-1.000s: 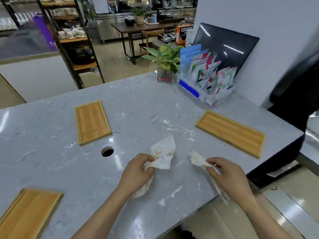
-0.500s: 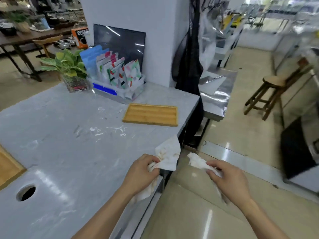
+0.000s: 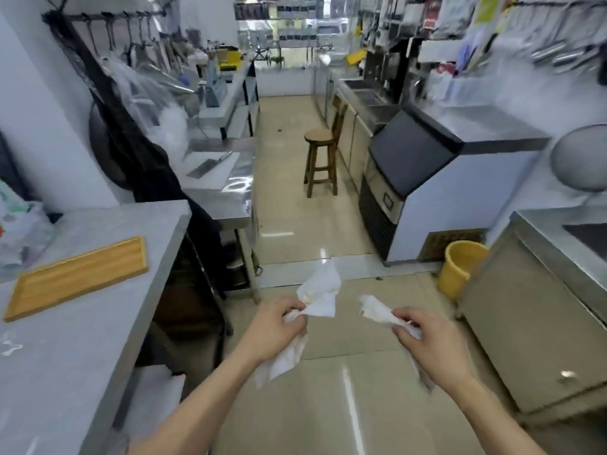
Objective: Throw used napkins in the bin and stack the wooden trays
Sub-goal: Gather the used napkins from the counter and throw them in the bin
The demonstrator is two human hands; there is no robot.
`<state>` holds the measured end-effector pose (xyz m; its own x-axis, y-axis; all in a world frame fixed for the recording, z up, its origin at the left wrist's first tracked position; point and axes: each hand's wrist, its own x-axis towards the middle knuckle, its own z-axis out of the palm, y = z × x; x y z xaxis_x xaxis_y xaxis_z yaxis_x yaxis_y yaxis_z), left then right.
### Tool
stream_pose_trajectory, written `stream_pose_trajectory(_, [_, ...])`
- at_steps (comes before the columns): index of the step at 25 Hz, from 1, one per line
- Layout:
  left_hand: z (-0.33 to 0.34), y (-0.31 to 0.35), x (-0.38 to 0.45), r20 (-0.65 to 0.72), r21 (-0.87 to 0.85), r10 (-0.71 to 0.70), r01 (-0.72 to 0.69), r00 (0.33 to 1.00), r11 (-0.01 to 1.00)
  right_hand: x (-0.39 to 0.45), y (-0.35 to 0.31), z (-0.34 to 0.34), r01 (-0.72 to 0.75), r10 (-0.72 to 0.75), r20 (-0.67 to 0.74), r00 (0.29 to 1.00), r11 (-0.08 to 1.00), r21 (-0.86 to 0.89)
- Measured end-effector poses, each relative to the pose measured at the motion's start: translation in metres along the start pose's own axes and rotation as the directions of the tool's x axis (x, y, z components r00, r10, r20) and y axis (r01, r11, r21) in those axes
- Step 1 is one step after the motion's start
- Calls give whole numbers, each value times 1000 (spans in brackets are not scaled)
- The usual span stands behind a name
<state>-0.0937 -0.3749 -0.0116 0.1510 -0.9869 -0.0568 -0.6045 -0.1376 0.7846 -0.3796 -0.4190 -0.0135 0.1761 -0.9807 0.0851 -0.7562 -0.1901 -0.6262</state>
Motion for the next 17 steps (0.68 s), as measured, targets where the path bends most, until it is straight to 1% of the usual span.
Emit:
stream_pose_trajectory(2, [43, 30, 9, 91, 31, 35, -38, 995, 999, -18, 39, -31, -80, 80, -63, 995, 997, -6])
stream_pose_trajectory(4, [82, 55, 17, 153, 35, 41, -47, 987, 998, -35, 69, -57, -153, 152, -105, 983, 988, -1])
stream_pose_trajectory(8, [176, 121, 18, 303, 3, 119, -126, 946, 992, -90, 142, -114, -323, 309, -224, 924, 946, -29])
stream_pose_trajectory(10, [221, 150, 14, 406, 4, 158, -175, 900, 985, -124, 175, -137, -425, 402, -269, 875, 905, -31])
stream_pose_trajectory(13, [280, 186, 7, 543, 27, 169, -219, 822, 975, -175, 213, -165, -552, 518, -314, 796, 834, -22])
stream_pose_trajectory(17, [349, 226, -6, 670, 58, 205, -325, 713, 944, -235, 245, -185, -678, 629, -405, 663, 734, 31])
